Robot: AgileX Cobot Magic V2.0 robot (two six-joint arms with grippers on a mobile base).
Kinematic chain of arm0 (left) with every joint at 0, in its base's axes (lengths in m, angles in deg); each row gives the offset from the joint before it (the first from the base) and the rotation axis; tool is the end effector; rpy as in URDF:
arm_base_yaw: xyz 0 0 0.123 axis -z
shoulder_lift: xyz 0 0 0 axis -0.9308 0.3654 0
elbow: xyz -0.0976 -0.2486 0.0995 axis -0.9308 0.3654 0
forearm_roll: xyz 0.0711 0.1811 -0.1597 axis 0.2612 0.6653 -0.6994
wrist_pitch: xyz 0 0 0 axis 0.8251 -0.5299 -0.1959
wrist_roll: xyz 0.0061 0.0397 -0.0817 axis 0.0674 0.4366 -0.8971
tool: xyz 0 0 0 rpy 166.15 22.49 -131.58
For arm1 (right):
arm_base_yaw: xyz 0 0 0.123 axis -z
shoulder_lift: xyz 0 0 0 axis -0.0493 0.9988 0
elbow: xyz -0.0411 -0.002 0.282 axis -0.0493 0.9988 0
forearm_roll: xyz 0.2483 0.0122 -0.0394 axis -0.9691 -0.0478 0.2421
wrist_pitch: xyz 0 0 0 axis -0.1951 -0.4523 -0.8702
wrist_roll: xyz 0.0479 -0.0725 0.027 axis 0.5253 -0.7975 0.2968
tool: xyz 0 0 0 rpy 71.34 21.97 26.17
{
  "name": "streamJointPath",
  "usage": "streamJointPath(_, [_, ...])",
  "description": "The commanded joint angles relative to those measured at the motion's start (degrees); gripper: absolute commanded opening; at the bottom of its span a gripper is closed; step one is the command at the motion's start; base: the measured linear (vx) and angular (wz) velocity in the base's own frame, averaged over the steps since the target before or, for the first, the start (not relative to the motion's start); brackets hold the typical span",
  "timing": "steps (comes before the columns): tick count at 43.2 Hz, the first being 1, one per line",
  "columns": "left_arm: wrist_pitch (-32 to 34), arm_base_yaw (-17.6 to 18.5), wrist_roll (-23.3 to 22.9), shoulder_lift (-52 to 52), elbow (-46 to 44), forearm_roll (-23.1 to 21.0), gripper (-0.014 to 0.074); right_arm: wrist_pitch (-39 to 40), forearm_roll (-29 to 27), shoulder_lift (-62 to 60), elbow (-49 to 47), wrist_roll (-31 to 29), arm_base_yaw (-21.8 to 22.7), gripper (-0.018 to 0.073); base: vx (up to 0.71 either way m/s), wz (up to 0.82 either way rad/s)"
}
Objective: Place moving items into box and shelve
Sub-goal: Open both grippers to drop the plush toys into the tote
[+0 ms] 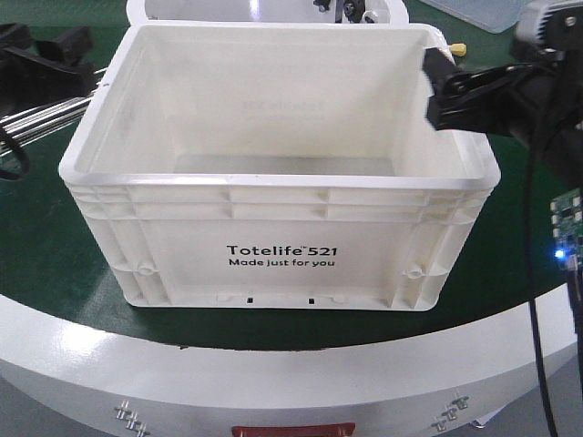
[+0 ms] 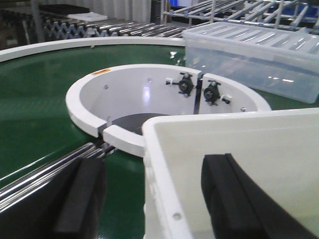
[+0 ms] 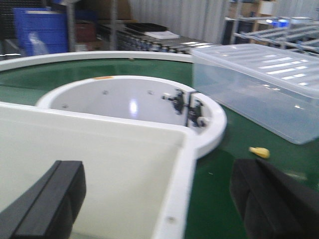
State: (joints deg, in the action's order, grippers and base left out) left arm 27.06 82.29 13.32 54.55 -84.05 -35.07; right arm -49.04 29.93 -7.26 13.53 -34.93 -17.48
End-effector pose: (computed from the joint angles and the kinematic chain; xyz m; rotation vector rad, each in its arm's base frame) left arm 0.2573 -0.0594 0.3410 0.1494 1.7217 -0.1714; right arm 0.2450 0.0745 0.3223 -0.1844 1.6591 0.1138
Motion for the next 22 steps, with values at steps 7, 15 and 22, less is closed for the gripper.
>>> streamJointPath(7, [-1.1, -4.0, 0.2, -2.0, -1.6, -0.4, 0.0533, -8.9, -0.3, -1.4, -4.7, -3.5, 4.7, 0.0590, 0.00, 0.00])
streamJointPath(15, [-1.5, -4.6, 0.2, -2.0, -1.6, -0.4, 0.0533, -20.1, -1.0, -1.4, -10.3, -2.5, 8.0, 0.0584, 0.00, 0.00])
streamJointPath(22, [-1.8, -4.6, 0.2, -2.0, -1.6, -0.4, 0.0533, -39.9, -1.4, 1.9, -22.6, 8.3, 15.8, 0.0582, 0.00, 0.00])
